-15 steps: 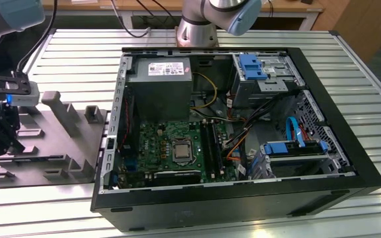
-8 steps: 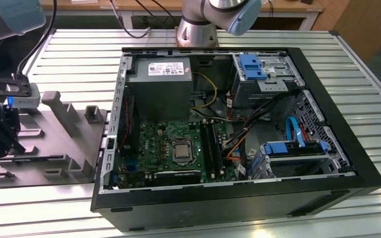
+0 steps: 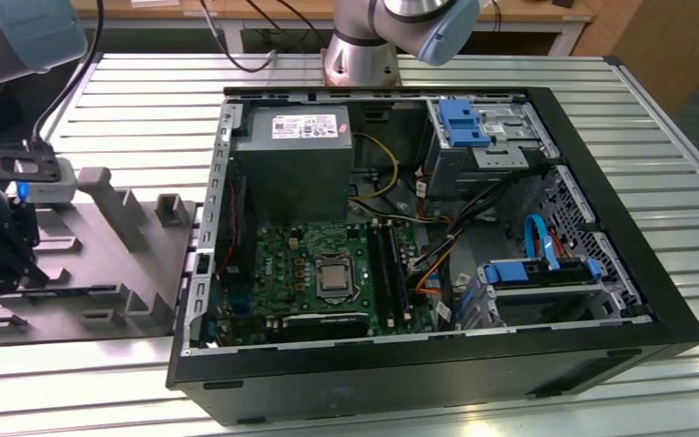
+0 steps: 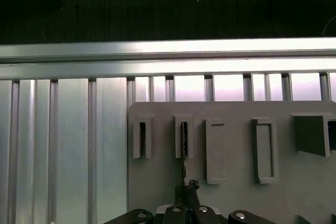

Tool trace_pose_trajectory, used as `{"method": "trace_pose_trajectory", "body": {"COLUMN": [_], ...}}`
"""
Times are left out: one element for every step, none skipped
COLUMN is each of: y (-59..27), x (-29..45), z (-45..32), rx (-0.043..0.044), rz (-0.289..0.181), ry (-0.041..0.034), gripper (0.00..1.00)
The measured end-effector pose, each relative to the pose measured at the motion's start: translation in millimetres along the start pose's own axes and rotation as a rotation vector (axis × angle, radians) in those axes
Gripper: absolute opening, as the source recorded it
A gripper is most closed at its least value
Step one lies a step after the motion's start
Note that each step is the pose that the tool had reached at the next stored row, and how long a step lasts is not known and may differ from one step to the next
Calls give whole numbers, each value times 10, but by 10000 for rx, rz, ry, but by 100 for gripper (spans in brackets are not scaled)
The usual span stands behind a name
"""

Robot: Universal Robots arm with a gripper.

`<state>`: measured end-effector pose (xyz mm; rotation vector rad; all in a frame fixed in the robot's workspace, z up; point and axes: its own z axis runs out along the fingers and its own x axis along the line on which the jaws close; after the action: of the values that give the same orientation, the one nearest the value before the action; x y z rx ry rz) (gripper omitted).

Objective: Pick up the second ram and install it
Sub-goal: 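Pick up the second ram and move it above second insertion slot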

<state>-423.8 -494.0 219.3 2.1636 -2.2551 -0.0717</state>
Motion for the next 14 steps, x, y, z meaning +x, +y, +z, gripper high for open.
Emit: {"method": "trace_pose_trajectory", "body": {"y": [-1, -1, -1, -1, -1, -1, -1, -1, -1, -1, -2, -2, -1, -1], "x": [4, 8, 10, 12, 13, 13, 13, 13, 13, 13, 13, 14, 14, 14], "z": [5, 11, 18, 23, 25, 25, 25, 25, 25, 27, 35, 43, 49, 53], "rx": [-1, 0, 1, 0, -2, -2, -3, -3, -3, -2, 2, 1, -1, -3], "rz": [-26, -48, -61, -72, -82, -89, -89, -90, -91, -91, -91, -92, -92, -92], "ry": [1, 1, 1, 2, 3, 5, 5, 5, 4, 4, 1, 1, 4, 4], "gripper": [10, 10, 10, 10, 10, 10, 10, 10, 10, 10, 10, 10, 10, 10]}}
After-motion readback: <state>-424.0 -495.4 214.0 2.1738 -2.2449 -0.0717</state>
